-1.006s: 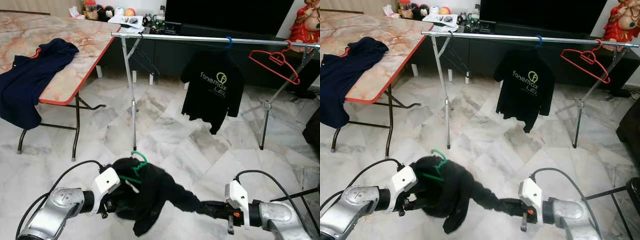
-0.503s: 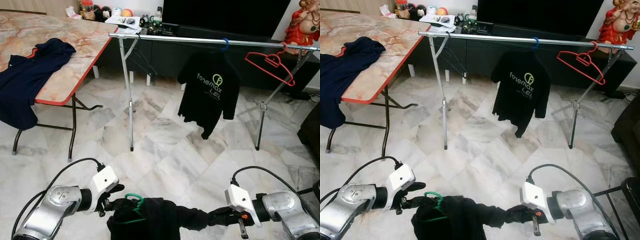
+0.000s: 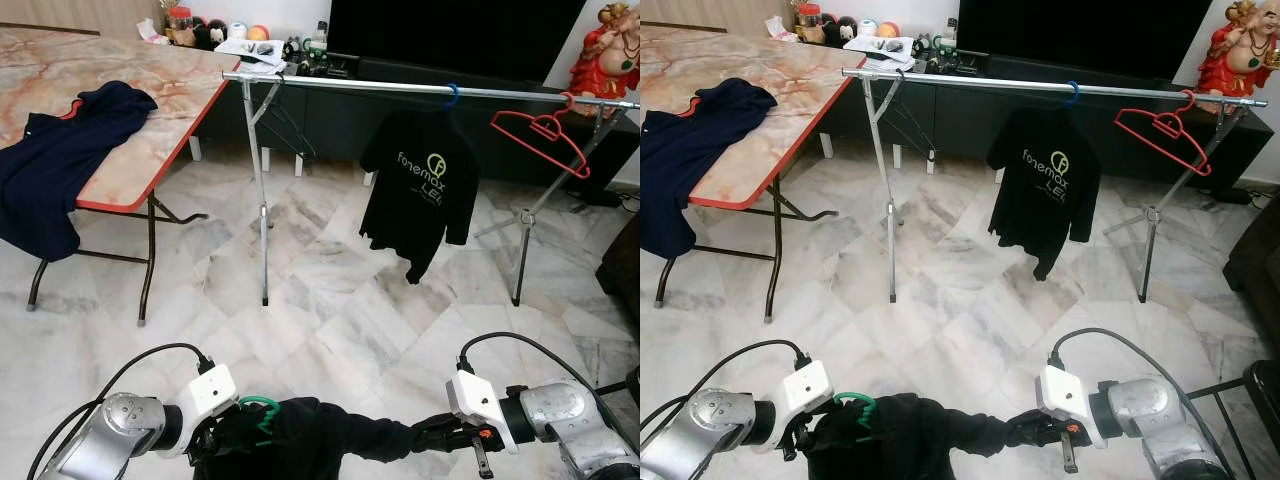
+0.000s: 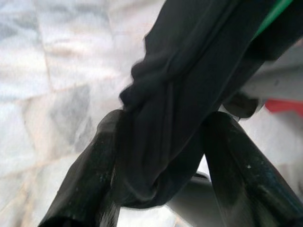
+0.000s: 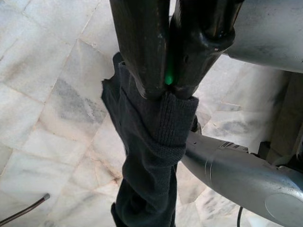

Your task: Hang hanger

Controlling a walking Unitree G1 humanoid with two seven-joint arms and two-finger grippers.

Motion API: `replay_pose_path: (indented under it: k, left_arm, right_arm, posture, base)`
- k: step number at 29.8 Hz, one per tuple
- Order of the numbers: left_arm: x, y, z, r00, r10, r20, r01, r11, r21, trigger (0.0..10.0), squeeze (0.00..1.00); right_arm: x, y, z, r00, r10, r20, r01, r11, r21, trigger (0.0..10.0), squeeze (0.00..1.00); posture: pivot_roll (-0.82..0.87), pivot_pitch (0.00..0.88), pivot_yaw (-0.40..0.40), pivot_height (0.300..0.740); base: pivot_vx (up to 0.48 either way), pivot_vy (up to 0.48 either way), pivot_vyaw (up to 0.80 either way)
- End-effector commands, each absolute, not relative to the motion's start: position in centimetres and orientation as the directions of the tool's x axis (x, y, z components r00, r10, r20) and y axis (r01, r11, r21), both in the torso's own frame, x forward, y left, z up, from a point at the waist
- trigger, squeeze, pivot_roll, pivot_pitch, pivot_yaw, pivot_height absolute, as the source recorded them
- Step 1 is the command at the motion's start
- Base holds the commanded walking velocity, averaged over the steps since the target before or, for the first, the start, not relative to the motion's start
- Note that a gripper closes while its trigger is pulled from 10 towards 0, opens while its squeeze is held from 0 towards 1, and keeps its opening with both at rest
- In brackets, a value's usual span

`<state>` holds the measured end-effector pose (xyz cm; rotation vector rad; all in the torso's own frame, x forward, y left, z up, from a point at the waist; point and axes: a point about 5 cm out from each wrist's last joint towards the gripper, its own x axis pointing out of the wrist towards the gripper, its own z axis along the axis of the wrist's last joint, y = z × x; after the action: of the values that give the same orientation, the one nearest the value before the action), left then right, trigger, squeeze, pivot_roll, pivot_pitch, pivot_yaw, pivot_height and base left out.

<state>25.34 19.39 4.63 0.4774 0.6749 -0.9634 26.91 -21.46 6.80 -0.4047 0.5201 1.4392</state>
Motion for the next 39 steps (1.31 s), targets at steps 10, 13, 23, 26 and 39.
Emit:
replay_pose_path:
  k: [10,13,23,26,39]
  left_arm:
    - [25.5,19.4,2.5,0.472,-0.536,-0.7,0.819,0.56,0.123,10.0,0.0]
    - [25.8,19.0,2.4,0.513,-0.554,-0.656,0.795,0.594,0.119,10.0,0.0]
    - [27.1,19.3,3.5,0.676,-0.588,-0.444,0.656,0.755,-0.003,10.0,0.0]
    - [26.5,19.7,3.1,0.646,-0.605,-0.466,0.673,0.739,-0.028,10.0,0.0]
    - [24.2,19.3,1.2,0.486,-0.711,-0.508,0.739,0.645,-0.196,10.0,0.0]
  right_arm:
    - [27.6,-21.1,8.3,0.073,0.854,-0.515,-0.997,0.076,-0.015,0.0,0.0]
    - [27.7,-21.1,8.4,0.084,0.857,-0.509,-0.996,0.086,-0.019,0.0,0.0]
    - [27.4,-21.5,8.5,0.091,0.864,-0.496,-0.995,0.1,-0.008,0.0,0.0]
    - [27.5,-21.6,8.6,0.103,0.863,-0.494,-0.994,0.113,-0.011,0.0,0.0]
    - [27.8,-21.9,9.0,0.136,0.868,-0.477,-0.99,0.142,-0.023,0.0,0.0]
  posture:
    - [0.05,0.068,-0.104,0.74]
    - [0.04,0.071,-0.106,0.74]
    - [0.04,0.08,-0.11,0.74]
    - [0.04,0.081,-0.11,0.74]
    - [0.04,0.086,-0.115,0.74]
  base:
    - [0.0,0.0,0.0]
    - [0.0,0.0,0.0]
    - [0.0,0.0,0.0]
    - [0.0,0.0,0.0]
    - [0.0,0.0,0.0]
